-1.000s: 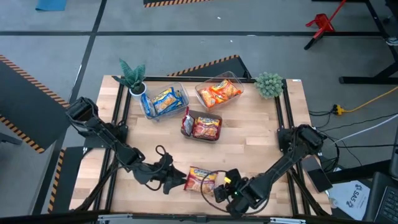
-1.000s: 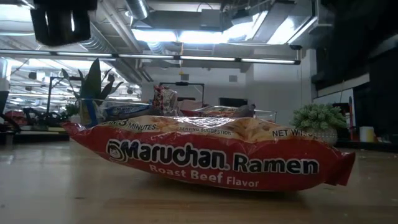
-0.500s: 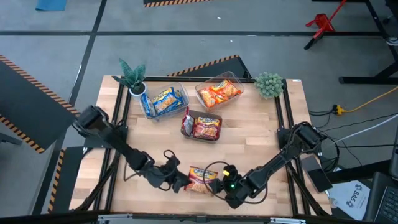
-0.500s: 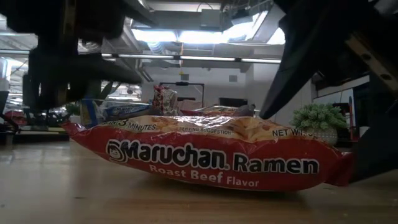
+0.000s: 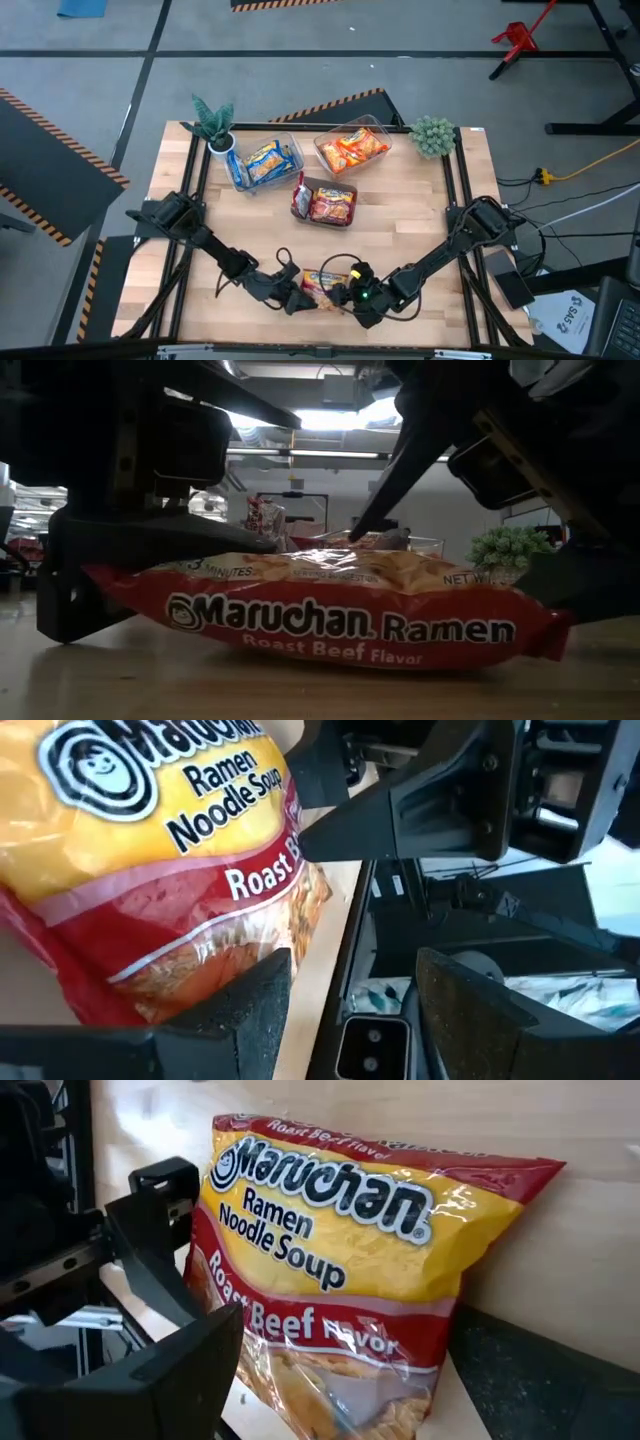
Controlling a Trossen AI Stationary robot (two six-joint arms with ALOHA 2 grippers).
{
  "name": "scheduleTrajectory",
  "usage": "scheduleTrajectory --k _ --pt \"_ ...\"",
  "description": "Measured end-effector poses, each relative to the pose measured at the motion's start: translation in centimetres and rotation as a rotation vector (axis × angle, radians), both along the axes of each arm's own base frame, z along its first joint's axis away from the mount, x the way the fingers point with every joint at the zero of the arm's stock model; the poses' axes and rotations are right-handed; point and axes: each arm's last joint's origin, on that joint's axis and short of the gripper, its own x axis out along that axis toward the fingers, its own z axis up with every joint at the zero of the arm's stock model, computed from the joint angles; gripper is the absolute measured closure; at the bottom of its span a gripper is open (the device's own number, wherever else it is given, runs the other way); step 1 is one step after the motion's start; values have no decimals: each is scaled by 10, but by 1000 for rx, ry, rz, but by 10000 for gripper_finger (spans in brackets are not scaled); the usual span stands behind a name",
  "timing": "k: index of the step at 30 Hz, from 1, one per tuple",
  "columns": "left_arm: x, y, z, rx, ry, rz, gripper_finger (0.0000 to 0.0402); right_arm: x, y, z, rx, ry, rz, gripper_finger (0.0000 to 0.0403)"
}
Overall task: Sort Maruchan noodles
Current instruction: Stack the red noodle pack on top of the red noodle pack
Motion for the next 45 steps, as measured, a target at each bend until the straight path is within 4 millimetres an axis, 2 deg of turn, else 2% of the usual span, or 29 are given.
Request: scheduleTrajectory --k 8,11,14,23,28,31,35,38,45 --pt "1 4 -3 23 28 4 191 10 -10 0 -18 -13 22 57" --pt "2 5 -4 34 36 11 191 12 -14 0 -25 0 37 74" --pt "1 5 -4 41 42 15 191 13 -17 -1 -24 17 59 119" --pt "2 5 -1 41 -7 13 192 15 -19 -1 -50 7 47 305" --pt "5 6 7 -16 -59 -41 192 14 -20 1 -66 9 57 372" --pt "7 9 29 -59 -124 -111 192 14 -20 5 -77 0 60 396" --pt "8 17 57 -76 -202 -188 192 14 -29 13 -108 20 69 400" --pt "9 28 87 -91 -288 -210 192 12 -38 22 -142 48 68 403" --pt "-6 59 158 -56 -532 -155 196 14 -75 67 -230 30 45 402"
